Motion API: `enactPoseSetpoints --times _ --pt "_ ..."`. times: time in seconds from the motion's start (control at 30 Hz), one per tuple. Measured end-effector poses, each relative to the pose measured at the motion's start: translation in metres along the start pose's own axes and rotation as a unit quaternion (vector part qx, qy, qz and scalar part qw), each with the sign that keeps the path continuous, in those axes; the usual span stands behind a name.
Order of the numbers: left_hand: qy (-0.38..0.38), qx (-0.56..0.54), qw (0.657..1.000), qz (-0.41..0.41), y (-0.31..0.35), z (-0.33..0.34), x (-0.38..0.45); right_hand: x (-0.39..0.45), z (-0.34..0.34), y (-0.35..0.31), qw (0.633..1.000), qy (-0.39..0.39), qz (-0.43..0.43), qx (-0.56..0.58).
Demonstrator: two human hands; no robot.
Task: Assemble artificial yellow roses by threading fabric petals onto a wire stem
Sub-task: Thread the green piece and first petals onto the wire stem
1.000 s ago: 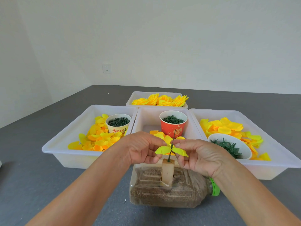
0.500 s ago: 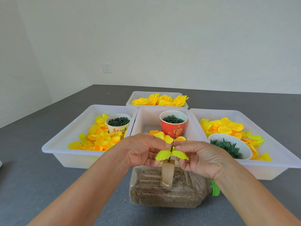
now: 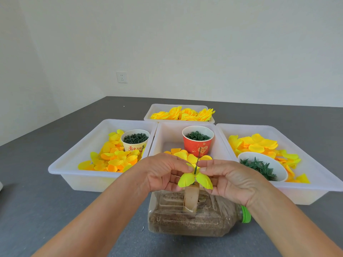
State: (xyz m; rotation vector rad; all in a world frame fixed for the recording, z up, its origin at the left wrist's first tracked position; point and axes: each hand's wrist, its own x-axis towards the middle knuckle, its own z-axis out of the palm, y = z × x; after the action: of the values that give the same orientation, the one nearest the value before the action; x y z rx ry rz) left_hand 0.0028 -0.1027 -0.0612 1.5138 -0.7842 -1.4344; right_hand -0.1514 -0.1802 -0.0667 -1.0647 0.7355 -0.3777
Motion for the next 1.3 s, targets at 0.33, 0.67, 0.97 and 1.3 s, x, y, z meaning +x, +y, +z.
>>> enactPoseSetpoints --times 0.33,0.67,0.97,1.3 --pt "-0.006 0.015 1.0 0.01 -0.0019 -0.0011 -0.0022 -0.0011 -0.0008 0.002 0.999 -0.021 -0.015 -0.029" --pt "0.005 0.015 1.0 0.027 -0.0064 -0.0006 -0.0016 0.0047 -0.0031 0.0086 0.998 -0.013 -0.039 -0.048" --pt "0.02 0.015 0.999 0.028 -0.0063 0.0006 0.0002 0.0045 -0.0009 0.0085 0.998 -0.009 -0.034 -0.044" --pt "0.037 -0.021 0.999 0.013 -0.0032 0.0016 0.0006 0.0042 0.0025 0.0034 0.999 0.017 -0.009 0.033"
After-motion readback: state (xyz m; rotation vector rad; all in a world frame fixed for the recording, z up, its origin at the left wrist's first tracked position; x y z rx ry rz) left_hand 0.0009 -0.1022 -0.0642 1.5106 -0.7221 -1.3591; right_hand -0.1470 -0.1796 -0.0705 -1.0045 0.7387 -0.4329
